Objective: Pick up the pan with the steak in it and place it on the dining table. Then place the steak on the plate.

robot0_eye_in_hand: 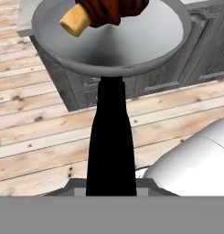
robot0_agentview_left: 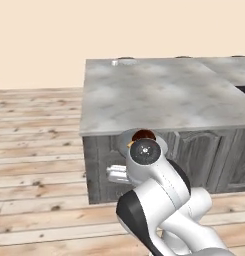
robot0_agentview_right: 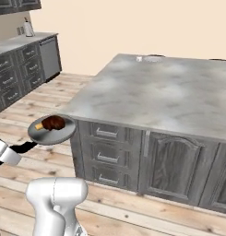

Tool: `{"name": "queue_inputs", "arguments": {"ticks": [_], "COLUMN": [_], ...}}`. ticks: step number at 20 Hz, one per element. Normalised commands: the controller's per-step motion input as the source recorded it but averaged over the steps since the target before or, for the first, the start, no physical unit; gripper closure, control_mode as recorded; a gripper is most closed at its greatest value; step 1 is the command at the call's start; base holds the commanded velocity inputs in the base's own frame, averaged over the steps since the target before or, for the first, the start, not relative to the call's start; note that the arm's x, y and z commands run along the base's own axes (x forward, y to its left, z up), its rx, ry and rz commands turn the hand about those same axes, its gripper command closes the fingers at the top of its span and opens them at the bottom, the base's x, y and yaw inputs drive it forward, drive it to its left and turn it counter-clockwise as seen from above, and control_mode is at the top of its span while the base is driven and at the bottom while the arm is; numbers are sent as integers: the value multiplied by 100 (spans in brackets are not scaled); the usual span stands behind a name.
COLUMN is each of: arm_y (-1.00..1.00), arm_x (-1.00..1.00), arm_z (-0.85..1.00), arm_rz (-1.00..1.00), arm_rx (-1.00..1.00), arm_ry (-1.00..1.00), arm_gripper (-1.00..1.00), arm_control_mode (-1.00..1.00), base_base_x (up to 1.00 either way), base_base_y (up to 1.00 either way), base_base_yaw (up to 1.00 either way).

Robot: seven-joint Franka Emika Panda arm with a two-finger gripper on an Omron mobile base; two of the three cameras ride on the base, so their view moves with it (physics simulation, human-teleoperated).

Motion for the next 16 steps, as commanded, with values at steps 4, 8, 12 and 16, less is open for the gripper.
{"name": "queue_inputs", "arguments": {"ticks": [4,8,12,16], "arm_y": [0,0,0,0], "arm_x": [0,0,0,0], "arm_z": [0,0,0,0], "arm_rz": [0,0,0,0], "arm_rx": [0,0,0,0], "arm_ry": [0,0,0,0], "arm_gripper": [100,100,100,100], "arm_control_mode": [100,100,100,100], "base_base_x": [14,13,12,6], "base_base_y": [100,100,100,100], "base_base_yaw": [4,3,3,5]}}
